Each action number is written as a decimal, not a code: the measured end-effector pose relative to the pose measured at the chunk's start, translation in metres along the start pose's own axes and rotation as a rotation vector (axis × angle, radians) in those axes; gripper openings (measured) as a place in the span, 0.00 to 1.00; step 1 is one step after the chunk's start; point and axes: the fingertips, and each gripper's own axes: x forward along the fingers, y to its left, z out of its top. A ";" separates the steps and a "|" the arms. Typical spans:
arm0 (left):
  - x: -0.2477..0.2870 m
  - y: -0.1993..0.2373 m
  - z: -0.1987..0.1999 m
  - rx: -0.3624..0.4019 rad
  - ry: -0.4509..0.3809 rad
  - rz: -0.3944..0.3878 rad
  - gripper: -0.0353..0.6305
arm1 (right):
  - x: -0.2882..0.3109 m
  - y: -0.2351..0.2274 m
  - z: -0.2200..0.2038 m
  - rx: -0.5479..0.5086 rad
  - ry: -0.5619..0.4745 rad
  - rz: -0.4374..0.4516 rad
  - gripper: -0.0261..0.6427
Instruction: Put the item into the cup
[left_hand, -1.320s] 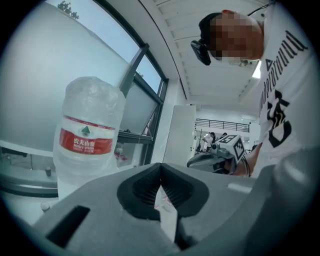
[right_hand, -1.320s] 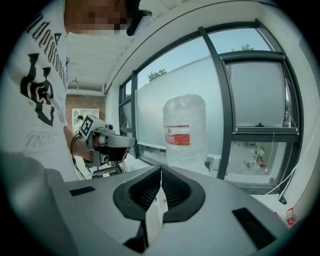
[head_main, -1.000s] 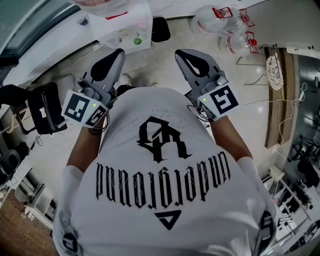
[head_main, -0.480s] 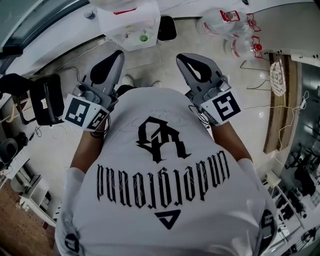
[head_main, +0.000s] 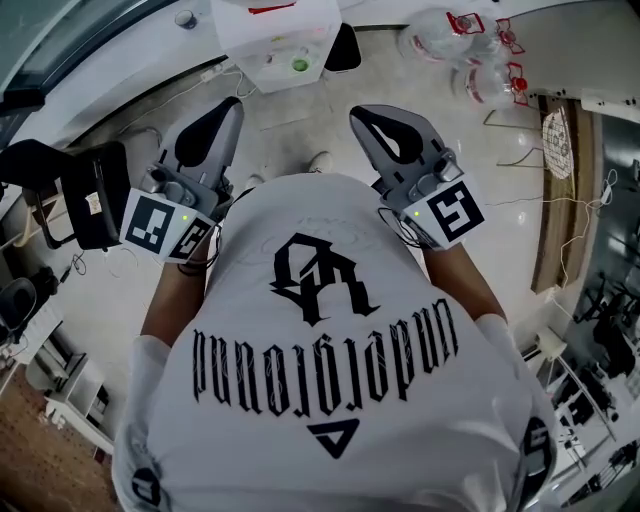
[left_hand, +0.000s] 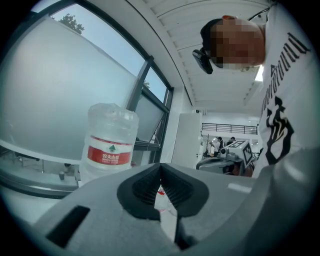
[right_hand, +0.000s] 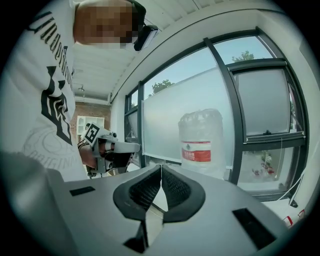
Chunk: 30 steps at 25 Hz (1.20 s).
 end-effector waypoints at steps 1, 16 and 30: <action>-0.009 0.003 0.000 -0.001 0.004 -0.007 0.07 | 0.005 0.008 0.001 0.001 0.000 -0.006 0.06; -0.158 0.058 -0.001 0.000 0.010 -0.108 0.07 | 0.058 0.147 0.006 0.015 0.037 -0.129 0.06; -0.191 0.012 -0.008 -0.002 -0.012 -0.171 0.07 | 0.033 0.195 0.002 0.015 0.026 -0.181 0.06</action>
